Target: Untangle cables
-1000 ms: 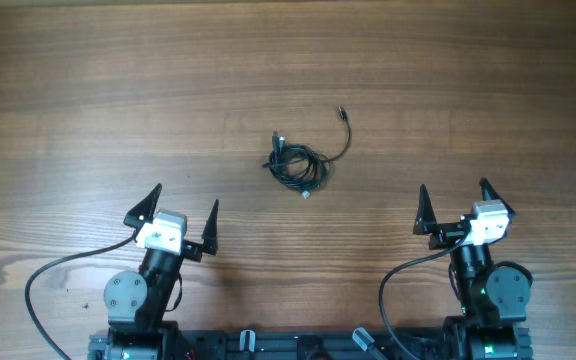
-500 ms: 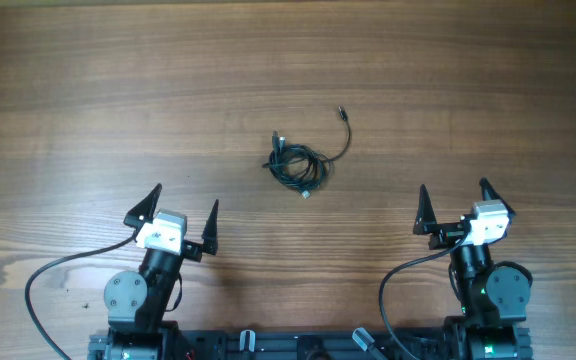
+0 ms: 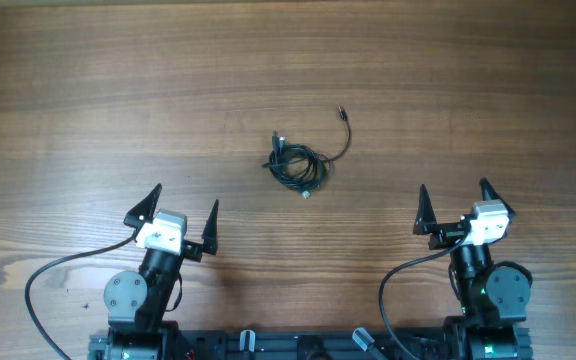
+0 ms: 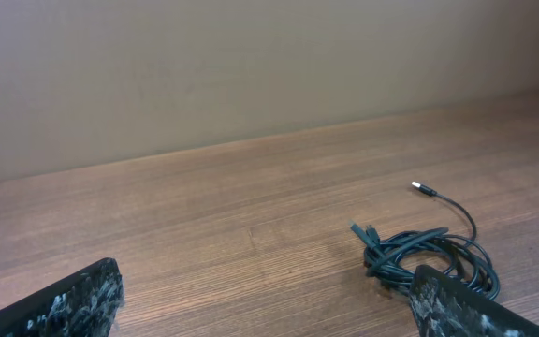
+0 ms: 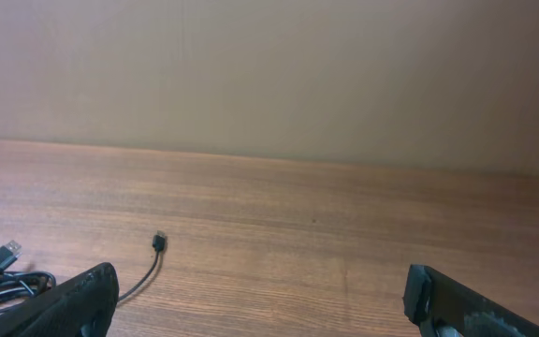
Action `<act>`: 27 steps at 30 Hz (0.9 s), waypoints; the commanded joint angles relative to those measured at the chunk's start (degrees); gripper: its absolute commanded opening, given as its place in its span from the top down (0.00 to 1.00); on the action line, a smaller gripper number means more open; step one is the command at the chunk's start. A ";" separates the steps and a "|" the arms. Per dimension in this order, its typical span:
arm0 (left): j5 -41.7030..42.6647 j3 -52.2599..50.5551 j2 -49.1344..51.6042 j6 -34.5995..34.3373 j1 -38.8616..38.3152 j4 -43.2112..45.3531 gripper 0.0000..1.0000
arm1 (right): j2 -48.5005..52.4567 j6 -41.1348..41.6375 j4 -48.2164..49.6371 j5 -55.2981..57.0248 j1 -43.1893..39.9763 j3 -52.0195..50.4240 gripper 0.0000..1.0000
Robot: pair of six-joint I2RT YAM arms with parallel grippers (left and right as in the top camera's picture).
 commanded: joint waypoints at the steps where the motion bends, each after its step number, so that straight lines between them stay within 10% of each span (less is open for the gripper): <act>1: 1.33 -0.33 -0.35 -0.35 -0.26 -0.07 0.00 | -0.20 0.85 0.22 0.15 -0.28 -0.04 0.00; 27: 5.64 -0.33 -0.35 -4.42 -0.26 1.40 0.00 | -0.20 1.44 0.26 -0.37 -0.28 -0.04 0.00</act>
